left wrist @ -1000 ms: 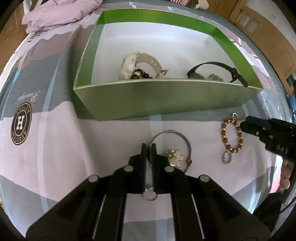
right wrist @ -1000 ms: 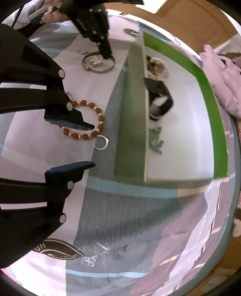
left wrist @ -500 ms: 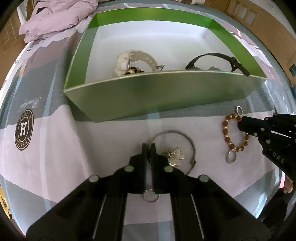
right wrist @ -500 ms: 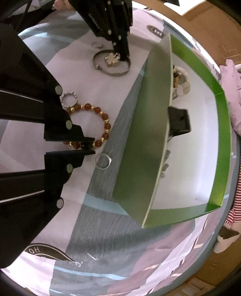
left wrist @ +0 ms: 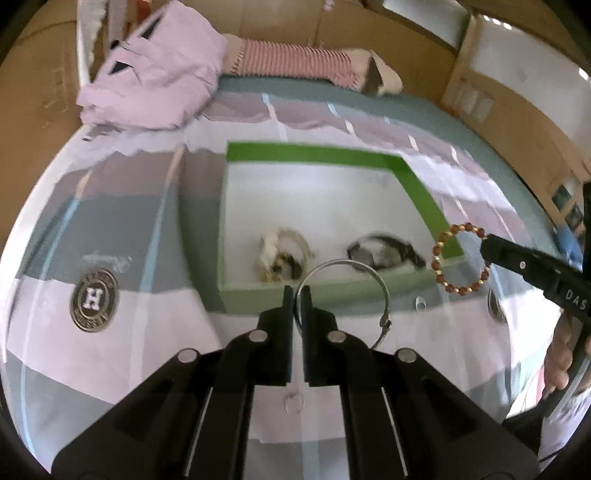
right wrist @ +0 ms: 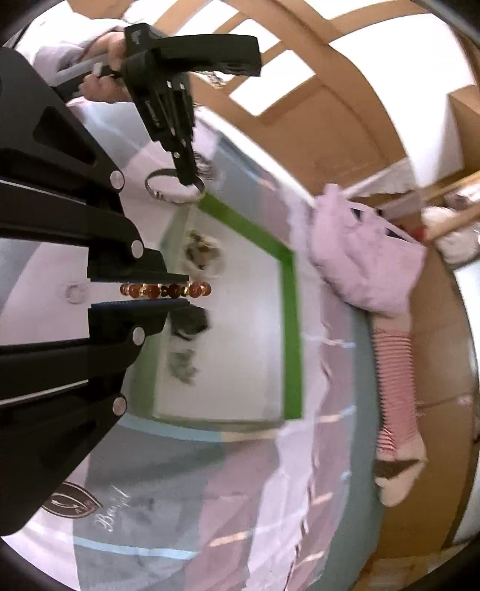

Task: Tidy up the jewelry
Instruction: 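Lift the bangle and red-brown bracelet into the green box and open both tools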

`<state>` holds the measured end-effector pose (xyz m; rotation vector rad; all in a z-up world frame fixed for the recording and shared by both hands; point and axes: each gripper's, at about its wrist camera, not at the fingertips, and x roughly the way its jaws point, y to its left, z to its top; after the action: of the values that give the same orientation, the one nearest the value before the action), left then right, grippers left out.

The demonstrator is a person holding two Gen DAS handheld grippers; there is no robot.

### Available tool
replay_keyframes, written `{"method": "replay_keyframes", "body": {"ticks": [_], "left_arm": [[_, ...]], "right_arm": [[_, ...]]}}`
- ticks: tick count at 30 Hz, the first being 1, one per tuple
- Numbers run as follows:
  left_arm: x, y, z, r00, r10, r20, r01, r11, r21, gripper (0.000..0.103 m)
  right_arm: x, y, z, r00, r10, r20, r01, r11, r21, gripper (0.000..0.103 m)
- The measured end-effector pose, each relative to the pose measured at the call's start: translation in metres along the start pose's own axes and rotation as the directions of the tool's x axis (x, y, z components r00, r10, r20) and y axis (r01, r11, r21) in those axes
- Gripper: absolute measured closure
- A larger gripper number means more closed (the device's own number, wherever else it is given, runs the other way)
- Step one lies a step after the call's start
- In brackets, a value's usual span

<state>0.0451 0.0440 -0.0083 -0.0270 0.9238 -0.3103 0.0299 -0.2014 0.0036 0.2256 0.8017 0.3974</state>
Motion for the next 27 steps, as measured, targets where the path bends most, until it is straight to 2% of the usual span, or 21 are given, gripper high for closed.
{"method": "replay_keyframes", "body": {"ticks": [3, 9, 15, 18, 19, 21, 27], "left_arm": [[0.006, 0.002, 0.019, 1.000, 0.009, 0.005, -0.009, 0.999, -0.045, 0.100], [0.029, 0.002, 0.051, 1.000, 0.015, 0.024, -0.013, 0.997, -0.072, 0.100], [0.063, 0.001, 0.053, 0.997, 0.069, -0.029, -0.070, 0.996, -0.057, 0.100], [0.070, -0.001, 0.051, 0.996, 0.087, -0.033, -0.088, 0.995, -0.044, 0.096], [0.070, -0.003, 0.050, 0.996, 0.085, -0.032, -0.087, 0.995, -0.041, 0.095], [0.066, -0.005, 0.049, 0.995, 0.096, -0.017, -0.097, 0.995, -0.028, 0.095], [0.049, -0.019, 0.042, 0.995, 0.099, 0.016, -0.099, 0.995, 0.020, 0.095]], "right_arm": [[0.008, -0.004, 0.010, 0.999, -0.044, 0.019, 0.044, 0.999, 0.008, 0.096], [0.030, -0.015, 0.027, 0.994, -0.099, 0.044, 0.098, 0.995, 0.032, 0.096], [0.053, -0.032, 0.025, 0.989, -0.147, 0.006, 0.147, 0.987, 0.059, 0.096], [0.058, -0.036, 0.025, 0.985, -0.173, 0.001, 0.173, 0.983, 0.062, 0.095], [0.059, -0.037, 0.025, 0.983, -0.182, -0.001, 0.182, 0.981, 0.060, 0.091], [0.058, -0.037, 0.026, 0.982, -0.189, 0.004, 0.189, 0.980, 0.061, 0.067], [0.046, -0.031, 0.022, 0.988, -0.152, 0.003, 0.152, 0.987, 0.047, 0.066]]}}
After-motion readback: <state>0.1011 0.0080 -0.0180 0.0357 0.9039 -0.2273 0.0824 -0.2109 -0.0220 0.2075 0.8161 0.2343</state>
